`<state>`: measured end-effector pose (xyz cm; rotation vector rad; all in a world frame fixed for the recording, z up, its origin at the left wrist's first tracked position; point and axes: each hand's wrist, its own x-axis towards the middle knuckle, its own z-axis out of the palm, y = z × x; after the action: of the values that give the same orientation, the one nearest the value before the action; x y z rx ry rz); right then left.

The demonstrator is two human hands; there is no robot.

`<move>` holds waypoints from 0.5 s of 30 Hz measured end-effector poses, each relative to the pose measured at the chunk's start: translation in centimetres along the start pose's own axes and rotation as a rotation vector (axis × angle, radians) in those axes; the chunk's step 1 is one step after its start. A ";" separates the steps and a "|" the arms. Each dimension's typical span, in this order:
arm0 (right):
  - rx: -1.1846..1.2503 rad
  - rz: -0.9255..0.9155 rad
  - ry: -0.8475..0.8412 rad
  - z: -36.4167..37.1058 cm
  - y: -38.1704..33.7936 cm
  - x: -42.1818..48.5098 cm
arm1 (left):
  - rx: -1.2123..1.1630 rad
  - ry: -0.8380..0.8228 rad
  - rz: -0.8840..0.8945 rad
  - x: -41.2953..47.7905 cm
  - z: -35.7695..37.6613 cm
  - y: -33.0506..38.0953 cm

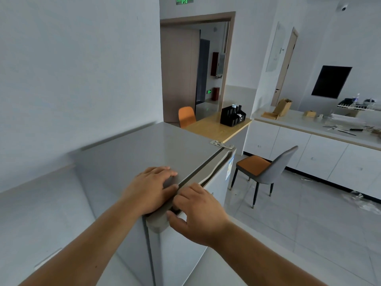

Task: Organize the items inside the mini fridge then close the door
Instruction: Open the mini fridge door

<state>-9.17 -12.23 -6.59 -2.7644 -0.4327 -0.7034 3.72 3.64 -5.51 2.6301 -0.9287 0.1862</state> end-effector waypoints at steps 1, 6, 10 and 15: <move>-0.003 -0.006 -0.013 0.0 0.0 -0.1 | 0.009 -0.007 0.005 0.0 0.0 0.0; 0.035 0.002 -0.085 -0.3 0.2 -0.3 | 0.020 -0.033 -0.004 0.1 0.1 0.0; 0.062 0.011 -0.078 -0.5 -0.1 -0.5 | 0.027 -0.048 -0.012 0.1 0.0 -0.1; 0.055 -0.006 -0.083 -0.9 -0.1 -0.3 | 0.021 -0.039 -0.004 0.0 -0.1 0.1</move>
<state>-9.79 -12.44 -5.97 -2.7490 -0.4705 -0.5709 3.69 3.64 -5.39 2.6639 -0.9385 0.1454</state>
